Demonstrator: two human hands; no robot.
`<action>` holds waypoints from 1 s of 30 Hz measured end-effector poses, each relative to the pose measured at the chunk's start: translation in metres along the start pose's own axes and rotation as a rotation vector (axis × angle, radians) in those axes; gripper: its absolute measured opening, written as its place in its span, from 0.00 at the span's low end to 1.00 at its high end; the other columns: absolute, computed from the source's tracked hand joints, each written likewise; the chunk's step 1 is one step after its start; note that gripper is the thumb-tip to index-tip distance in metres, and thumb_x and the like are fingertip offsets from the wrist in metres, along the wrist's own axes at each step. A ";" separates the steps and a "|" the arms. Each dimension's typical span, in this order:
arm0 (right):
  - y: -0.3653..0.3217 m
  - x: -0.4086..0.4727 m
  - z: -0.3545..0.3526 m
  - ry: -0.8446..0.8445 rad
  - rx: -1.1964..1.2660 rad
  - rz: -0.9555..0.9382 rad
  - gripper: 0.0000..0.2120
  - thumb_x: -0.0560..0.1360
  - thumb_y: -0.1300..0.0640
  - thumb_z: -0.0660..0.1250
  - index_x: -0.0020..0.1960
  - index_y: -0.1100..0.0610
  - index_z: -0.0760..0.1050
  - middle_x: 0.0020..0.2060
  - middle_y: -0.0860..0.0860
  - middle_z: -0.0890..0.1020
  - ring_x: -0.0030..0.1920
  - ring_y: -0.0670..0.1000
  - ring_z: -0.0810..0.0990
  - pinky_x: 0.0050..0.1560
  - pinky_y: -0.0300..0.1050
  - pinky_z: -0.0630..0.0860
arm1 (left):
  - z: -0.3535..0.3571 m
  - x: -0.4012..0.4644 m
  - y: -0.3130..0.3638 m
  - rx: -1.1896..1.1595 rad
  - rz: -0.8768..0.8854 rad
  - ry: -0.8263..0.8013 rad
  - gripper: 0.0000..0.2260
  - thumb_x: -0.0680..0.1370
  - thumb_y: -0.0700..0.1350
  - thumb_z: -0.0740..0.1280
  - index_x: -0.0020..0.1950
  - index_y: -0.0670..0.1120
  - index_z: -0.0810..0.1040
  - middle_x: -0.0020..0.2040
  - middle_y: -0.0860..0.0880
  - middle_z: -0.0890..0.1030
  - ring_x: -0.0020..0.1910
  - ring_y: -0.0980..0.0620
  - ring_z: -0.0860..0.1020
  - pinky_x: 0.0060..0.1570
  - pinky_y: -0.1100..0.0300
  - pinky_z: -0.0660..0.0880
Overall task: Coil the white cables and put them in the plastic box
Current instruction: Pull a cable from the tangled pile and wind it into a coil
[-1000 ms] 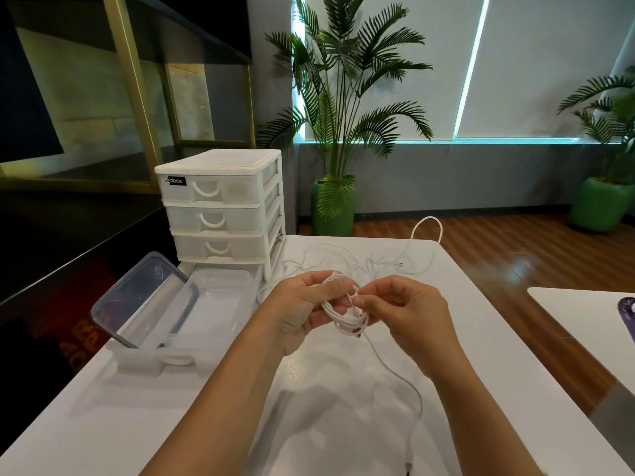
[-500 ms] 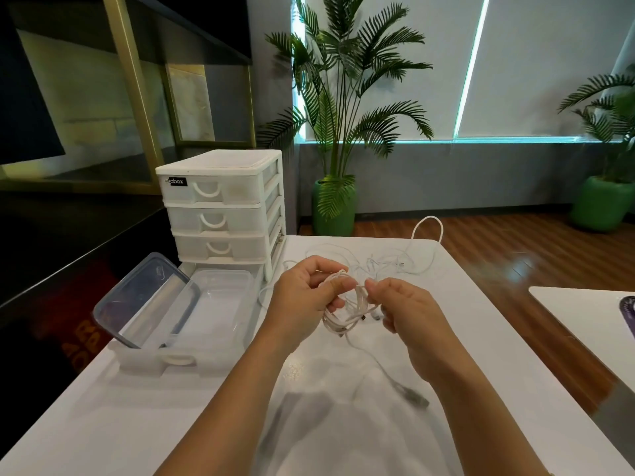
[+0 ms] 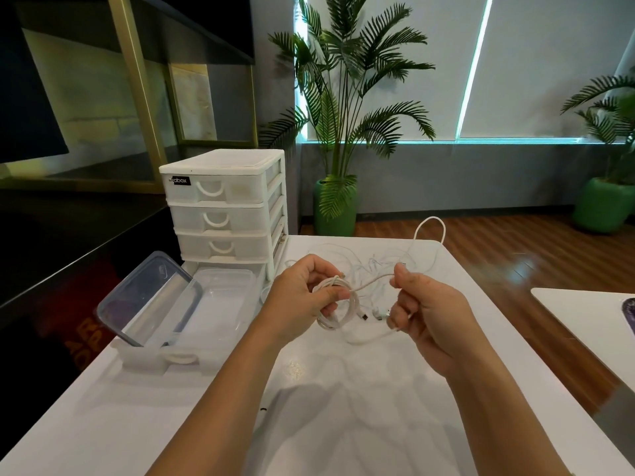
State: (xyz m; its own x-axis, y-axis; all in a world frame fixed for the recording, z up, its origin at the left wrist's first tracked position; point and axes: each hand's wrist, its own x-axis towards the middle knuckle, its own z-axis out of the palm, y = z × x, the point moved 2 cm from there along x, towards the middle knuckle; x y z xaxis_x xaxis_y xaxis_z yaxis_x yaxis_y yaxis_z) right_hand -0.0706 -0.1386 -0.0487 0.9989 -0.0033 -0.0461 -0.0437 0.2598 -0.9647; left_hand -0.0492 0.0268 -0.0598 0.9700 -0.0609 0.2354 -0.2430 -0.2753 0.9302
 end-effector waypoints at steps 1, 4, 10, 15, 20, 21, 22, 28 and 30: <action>-0.001 0.000 -0.002 -0.001 0.033 0.001 0.10 0.77 0.57 0.61 0.41 0.62 0.73 0.21 0.49 0.62 0.19 0.46 0.64 0.24 0.39 0.69 | -0.001 0.000 0.000 0.037 -0.004 -0.002 0.06 0.73 0.41 0.71 0.45 0.48 0.75 0.40 0.50 0.81 0.31 0.56 0.77 0.35 0.65 0.78; -0.003 0.002 -0.010 0.010 0.109 0.007 0.10 0.79 0.56 0.59 0.45 0.62 0.75 0.20 0.47 0.60 0.18 0.44 0.58 0.18 0.35 0.58 | -0.004 0.000 -0.003 0.089 -0.038 -0.007 0.06 0.74 0.42 0.70 0.45 0.49 0.74 0.43 0.50 0.82 0.34 0.55 0.77 0.37 0.64 0.78; 0.003 0.009 -0.015 0.154 0.020 -0.003 0.10 0.79 0.54 0.59 0.48 0.59 0.76 0.19 0.46 0.61 0.20 0.43 0.56 0.19 0.36 0.55 | 0.001 -0.005 0.003 -0.197 -0.124 -0.194 0.12 0.71 0.29 0.68 0.42 0.46 0.74 0.35 0.52 0.82 0.36 0.53 0.78 0.37 0.61 0.77; 0.013 0.013 -0.011 0.224 -0.084 0.031 0.09 0.79 0.54 0.60 0.46 0.56 0.76 0.19 0.46 0.62 0.20 0.44 0.57 0.20 0.38 0.57 | 0.011 -0.011 0.008 -0.254 -0.048 -0.182 0.14 0.68 0.27 0.70 0.38 0.46 0.77 0.31 0.55 0.79 0.34 0.57 0.77 0.38 0.65 0.78; 0.020 0.014 -0.009 0.214 -0.188 0.037 0.05 0.78 0.60 0.62 0.48 0.59 0.77 0.19 0.47 0.64 0.20 0.45 0.58 0.18 0.37 0.57 | 0.016 -0.013 0.017 -0.255 0.029 -0.125 0.16 0.73 0.31 0.66 0.43 0.53 0.82 0.37 0.60 0.80 0.36 0.60 0.79 0.36 0.69 0.76; 0.021 0.014 -0.007 0.203 -0.225 0.038 0.05 0.77 0.61 0.62 0.47 0.59 0.76 0.20 0.48 0.65 0.21 0.46 0.58 0.19 0.37 0.57 | 0.017 -0.014 0.018 -0.239 0.038 -0.127 0.16 0.75 0.32 0.65 0.42 0.53 0.82 0.41 0.59 0.81 0.38 0.60 0.80 0.36 0.69 0.76; 0.022 0.013 -0.006 0.191 -0.264 0.042 0.04 0.77 0.61 0.63 0.46 0.59 0.76 0.23 0.49 0.67 0.21 0.46 0.59 0.20 0.37 0.58 | 0.018 -0.015 0.020 -0.210 0.048 -0.122 0.16 0.75 0.32 0.65 0.41 0.53 0.82 0.43 0.58 0.81 0.40 0.59 0.81 0.37 0.68 0.77; 0.025 0.014 -0.004 0.189 -0.512 -0.008 0.07 0.75 0.51 0.66 0.49 0.54 0.76 0.43 0.50 0.79 0.40 0.49 0.75 0.39 0.43 0.71 | 0.011 -0.009 0.012 0.046 0.088 0.083 0.08 0.75 0.38 0.68 0.44 0.51 0.83 0.45 0.54 0.79 0.47 0.51 0.79 0.45 0.58 0.81; 0.023 0.012 -0.002 0.206 -0.605 -0.101 0.11 0.73 0.45 0.66 0.51 0.50 0.73 0.49 0.47 0.77 0.50 0.49 0.76 0.48 0.44 0.73 | 0.008 -0.008 0.009 0.116 0.092 0.207 0.06 0.74 0.40 0.69 0.48 0.48 0.84 0.45 0.54 0.81 0.47 0.52 0.80 0.48 0.58 0.81</action>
State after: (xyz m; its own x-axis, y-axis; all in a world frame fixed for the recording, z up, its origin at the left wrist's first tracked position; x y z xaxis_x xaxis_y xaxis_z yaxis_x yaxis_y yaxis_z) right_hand -0.0591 -0.1350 -0.0718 0.9778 -0.1999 0.0622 -0.0100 -0.3412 -0.9399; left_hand -0.0586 0.0168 -0.0558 0.9187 0.1034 0.3811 -0.3159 -0.3866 0.8665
